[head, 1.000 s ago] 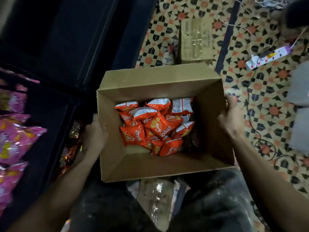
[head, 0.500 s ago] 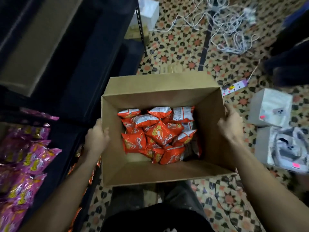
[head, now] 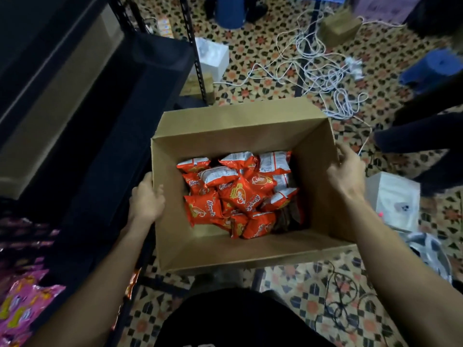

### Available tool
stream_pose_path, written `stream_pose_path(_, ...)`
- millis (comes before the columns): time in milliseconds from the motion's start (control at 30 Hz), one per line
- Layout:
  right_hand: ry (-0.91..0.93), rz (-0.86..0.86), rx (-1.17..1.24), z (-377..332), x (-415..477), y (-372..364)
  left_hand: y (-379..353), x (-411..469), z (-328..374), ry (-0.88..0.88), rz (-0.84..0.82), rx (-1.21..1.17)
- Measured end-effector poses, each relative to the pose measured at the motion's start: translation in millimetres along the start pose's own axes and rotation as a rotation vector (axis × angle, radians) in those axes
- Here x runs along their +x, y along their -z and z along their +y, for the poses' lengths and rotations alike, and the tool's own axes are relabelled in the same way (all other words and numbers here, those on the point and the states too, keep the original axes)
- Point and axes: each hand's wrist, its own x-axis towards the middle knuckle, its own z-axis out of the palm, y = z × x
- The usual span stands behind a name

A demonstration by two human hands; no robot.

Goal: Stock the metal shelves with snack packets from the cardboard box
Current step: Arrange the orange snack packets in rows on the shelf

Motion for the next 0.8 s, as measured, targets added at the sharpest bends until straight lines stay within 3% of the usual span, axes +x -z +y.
stream_pose_path(533,-0.003,-0.015,-0.06,-84,270,-31,-16,236,161,0.03,-0.098,-0.008)
stream_pose_path(700,-0.065,0.071,0.005,-94,353,-56,-41,298,210,0.118,-0.103,-0.081)
stream_pose_path(800,-0.041,0.038,0.033,-98,412,-69,-60,334,236,0.171,-0.079,-0.136)
